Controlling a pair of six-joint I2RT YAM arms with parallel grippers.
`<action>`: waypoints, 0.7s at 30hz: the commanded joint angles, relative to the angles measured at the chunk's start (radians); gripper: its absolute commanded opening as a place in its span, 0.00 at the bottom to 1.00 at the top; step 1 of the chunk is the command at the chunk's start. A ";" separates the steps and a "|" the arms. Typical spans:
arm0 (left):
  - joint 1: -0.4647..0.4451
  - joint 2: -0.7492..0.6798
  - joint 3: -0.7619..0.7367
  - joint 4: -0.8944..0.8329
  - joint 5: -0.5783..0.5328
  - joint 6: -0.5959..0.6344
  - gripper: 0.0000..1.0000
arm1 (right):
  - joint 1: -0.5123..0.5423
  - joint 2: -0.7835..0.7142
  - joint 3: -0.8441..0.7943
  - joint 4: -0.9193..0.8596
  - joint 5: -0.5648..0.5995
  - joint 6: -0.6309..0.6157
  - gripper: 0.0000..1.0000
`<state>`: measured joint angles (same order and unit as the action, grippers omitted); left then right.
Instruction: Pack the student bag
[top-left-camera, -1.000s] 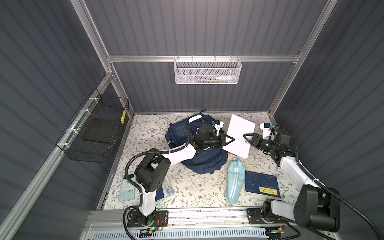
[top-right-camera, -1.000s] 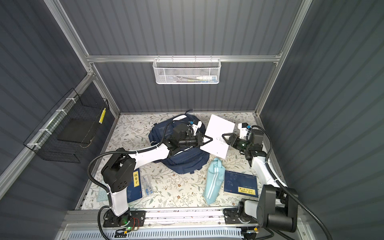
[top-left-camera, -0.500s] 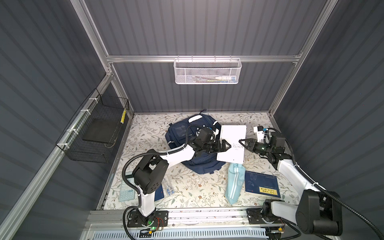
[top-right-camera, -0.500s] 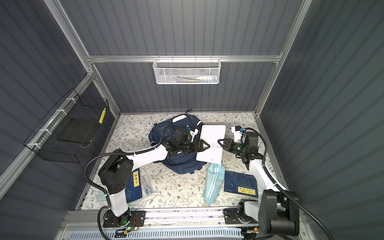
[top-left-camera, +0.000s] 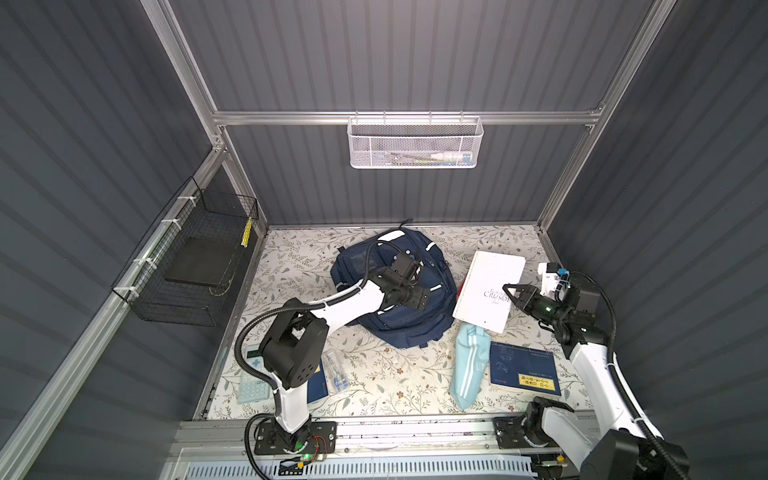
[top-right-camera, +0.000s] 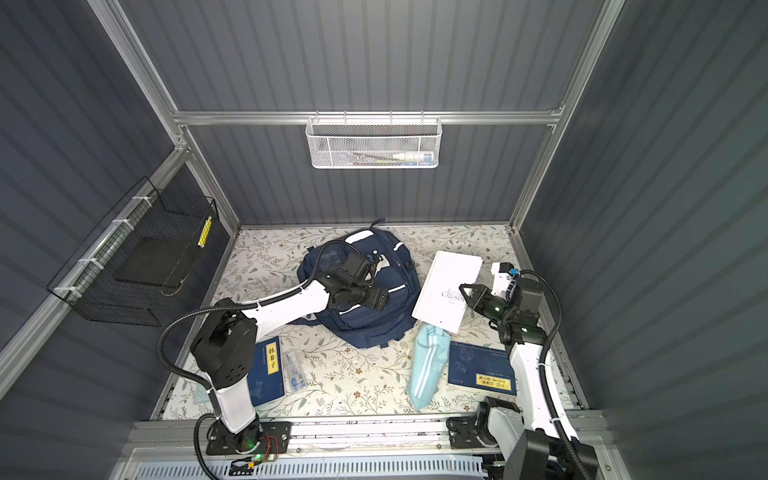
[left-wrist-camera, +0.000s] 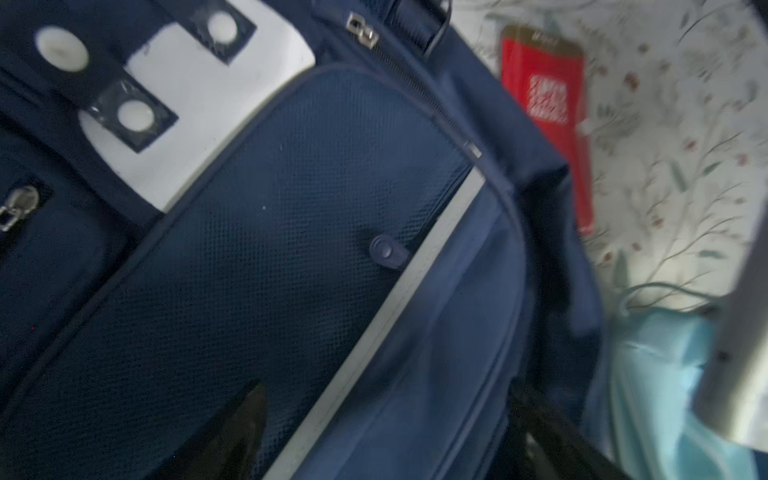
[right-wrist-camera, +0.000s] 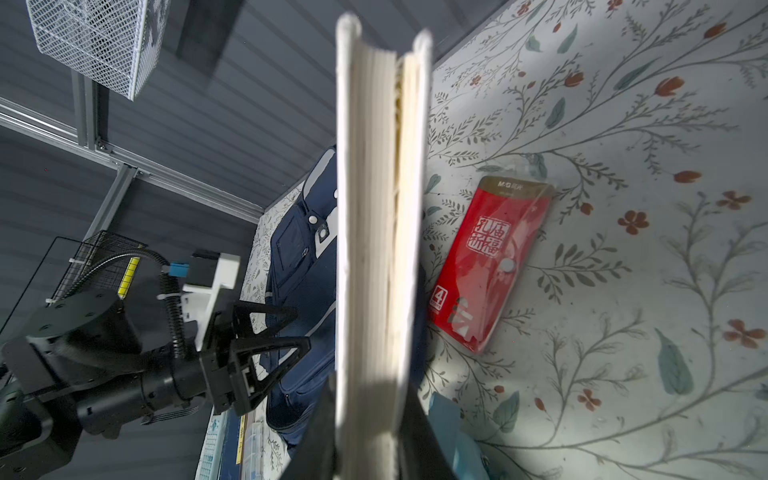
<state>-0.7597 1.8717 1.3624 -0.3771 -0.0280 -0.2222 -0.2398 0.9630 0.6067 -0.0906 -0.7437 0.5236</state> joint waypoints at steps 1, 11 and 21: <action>-0.015 0.014 0.034 -0.059 -0.041 0.131 0.98 | -0.005 -0.025 -0.004 0.061 -0.077 0.030 0.00; -0.086 0.164 0.127 -0.067 -0.024 0.176 1.00 | -0.005 -0.021 -0.007 0.060 -0.085 0.015 0.00; -0.066 0.171 0.194 -0.108 -0.120 0.124 0.00 | -0.004 -0.042 -0.016 0.029 -0.073 0.029 0.00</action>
<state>-0.8524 2.0617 1.5291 -0.4332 -0.1360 -0.0719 -0.2398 0.9592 0.5896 -0.1013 -0.7780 0.5335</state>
